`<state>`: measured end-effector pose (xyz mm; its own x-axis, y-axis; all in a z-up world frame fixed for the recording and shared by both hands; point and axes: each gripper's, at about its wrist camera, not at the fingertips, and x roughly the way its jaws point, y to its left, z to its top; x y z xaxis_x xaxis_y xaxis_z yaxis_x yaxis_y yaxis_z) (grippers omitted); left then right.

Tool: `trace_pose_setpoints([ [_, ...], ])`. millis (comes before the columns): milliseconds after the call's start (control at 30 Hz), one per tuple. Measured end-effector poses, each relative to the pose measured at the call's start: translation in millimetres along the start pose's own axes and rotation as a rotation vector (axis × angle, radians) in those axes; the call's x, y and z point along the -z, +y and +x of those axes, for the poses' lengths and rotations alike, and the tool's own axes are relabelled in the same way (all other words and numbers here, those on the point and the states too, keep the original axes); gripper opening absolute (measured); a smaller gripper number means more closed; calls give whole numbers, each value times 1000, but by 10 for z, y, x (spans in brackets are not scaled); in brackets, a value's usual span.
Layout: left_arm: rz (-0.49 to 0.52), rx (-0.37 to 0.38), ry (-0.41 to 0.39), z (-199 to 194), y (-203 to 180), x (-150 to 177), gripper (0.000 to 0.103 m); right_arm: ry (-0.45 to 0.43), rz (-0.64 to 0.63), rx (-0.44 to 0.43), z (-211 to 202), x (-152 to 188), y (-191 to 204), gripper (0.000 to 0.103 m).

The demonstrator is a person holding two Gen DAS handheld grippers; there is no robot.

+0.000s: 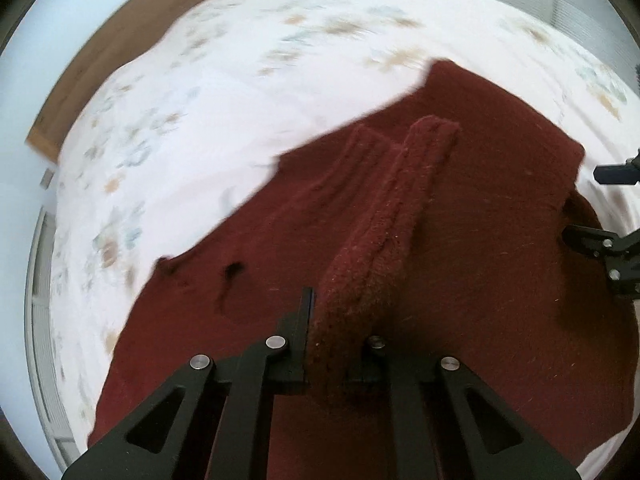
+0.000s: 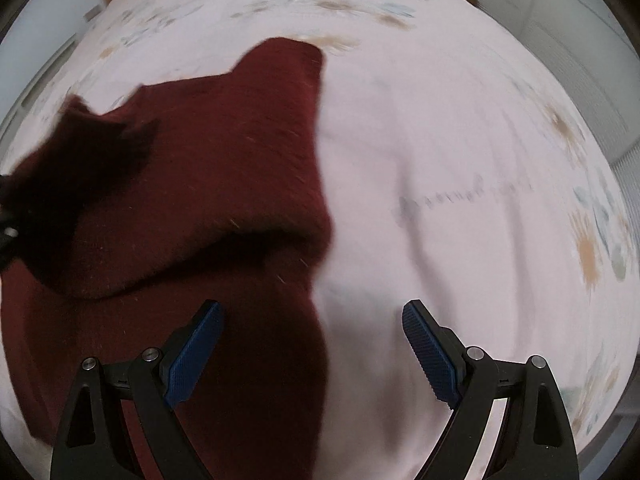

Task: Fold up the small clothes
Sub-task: 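Grasp the other sleeve cuff with the left gripper and fold it across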

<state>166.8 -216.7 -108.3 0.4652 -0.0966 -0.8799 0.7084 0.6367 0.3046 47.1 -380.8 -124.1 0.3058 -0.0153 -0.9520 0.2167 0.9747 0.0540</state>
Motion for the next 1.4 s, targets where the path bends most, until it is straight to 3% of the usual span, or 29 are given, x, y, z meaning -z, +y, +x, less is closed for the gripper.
trace_pose_setpoints([
  [67, -62, -11, -20, -44, 215, 77, 8, 1, -14, 2, 33, -74, 67, 90],
  [100, -85, -17, -24, -50, 288, 104, 8, 7, -21, -2, 58, -114, 104, 81],
  [133, -108, -25, -29, -62, 386, 157, 8, 13, -25, 0, 78, -143, 131, 57],
  [200, -148, -31, -36, -86, 559, 253, 8, 26, -33, 7, 119, -210, 191, 27],
  [267, -187, -40, -36, -72, 671, 304, 8, 34, -18, 11, 137, -253, 205, 17],
  [533, -367, 16, 33, 293, 933, 741, 9, 45, 0, 6, 158, -240, 262, 15],
  [667, -459, 87, 62, 449, 1086, 951, 16, 48, -3, 6, 161, -225, 279, 15],
  [800, -540, 111, 72, 585, 1334, 1097, 25, 51, -19, 9, 151, -211, 300, 15],
  [1000, -632, 107, 99, 475, 1346, 1320, 36, 50, -25, -2, 165, -235, 269, 16],
  [1233, -673, 84, 119, 372, 1412, 1438, 63, 53, -59, 8, 64, -183, 339, 19],
  [1400, -689, 85, 122, 406, 1443, 1471, 88, 41, -75, 40, -69, -148, 374, 33],
])
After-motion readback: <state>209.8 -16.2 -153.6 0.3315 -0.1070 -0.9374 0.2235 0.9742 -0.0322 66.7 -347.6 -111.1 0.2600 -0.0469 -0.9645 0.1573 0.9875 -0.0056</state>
